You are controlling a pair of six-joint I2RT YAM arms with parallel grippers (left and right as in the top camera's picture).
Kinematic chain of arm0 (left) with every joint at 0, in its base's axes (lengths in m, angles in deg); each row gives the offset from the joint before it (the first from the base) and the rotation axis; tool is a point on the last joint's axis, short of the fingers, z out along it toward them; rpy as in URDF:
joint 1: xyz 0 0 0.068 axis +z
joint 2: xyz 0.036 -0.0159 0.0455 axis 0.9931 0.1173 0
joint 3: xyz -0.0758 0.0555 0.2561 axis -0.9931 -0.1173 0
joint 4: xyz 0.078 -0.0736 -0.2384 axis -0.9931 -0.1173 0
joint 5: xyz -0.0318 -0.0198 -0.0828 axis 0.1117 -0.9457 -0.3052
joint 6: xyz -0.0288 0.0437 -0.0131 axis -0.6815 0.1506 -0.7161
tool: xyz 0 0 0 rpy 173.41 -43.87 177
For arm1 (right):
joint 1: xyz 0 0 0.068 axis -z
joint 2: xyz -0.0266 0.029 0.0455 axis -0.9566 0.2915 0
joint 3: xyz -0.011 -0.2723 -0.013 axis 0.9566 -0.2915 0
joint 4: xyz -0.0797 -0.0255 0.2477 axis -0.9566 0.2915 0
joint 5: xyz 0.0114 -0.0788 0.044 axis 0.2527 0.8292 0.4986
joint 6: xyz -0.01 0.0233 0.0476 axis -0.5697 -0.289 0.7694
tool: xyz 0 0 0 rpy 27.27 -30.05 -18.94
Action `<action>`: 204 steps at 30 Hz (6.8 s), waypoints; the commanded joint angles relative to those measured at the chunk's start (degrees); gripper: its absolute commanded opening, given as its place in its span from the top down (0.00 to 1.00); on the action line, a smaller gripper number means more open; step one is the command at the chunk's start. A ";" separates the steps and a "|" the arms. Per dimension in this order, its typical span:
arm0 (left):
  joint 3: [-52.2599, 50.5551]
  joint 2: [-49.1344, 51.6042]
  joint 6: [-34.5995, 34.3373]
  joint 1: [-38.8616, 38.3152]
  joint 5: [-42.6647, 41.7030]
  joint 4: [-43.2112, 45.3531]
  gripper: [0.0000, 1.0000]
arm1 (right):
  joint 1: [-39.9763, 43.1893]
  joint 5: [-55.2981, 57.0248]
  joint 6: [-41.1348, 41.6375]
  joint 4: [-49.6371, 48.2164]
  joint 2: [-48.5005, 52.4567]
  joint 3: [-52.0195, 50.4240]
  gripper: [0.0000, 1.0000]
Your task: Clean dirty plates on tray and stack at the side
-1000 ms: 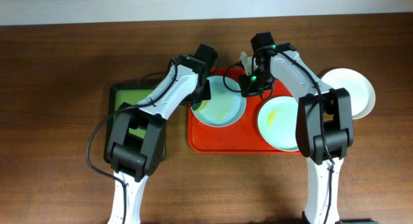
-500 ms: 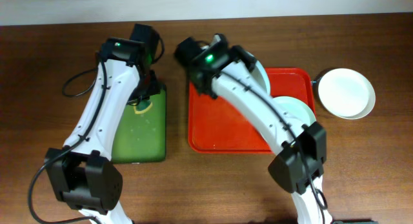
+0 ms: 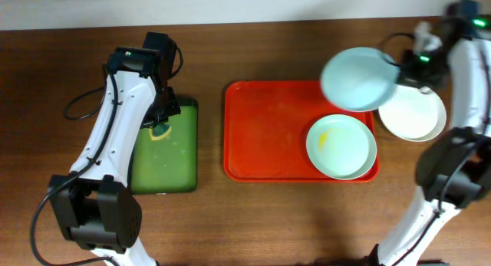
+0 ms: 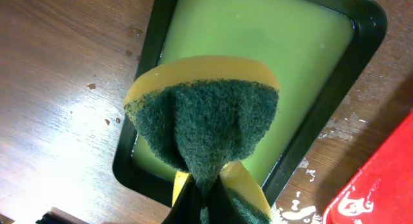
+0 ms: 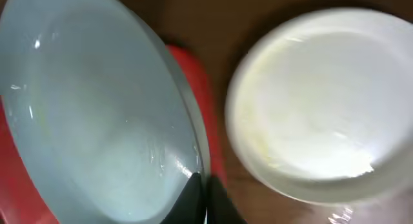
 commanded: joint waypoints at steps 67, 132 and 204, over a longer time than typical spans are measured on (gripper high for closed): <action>-0.24 -0.50 1.42 0.13 -3.98 2.14 1.00 | -20.72 6.84 9.40 -10.36 -1.60 -38.03 0.89; -25.11 0.87 3.61 4.90 -7.21 25.20 0.97 | -28.96 -1.79 -1.81 -25.62 -1.75 -35.85 0.96; -15.28 -1.68 10.78 3.58 -11.65 18.99 0.01 | -17.62 -1.66 6.29 -3.87 -84.65 -61.31 0.02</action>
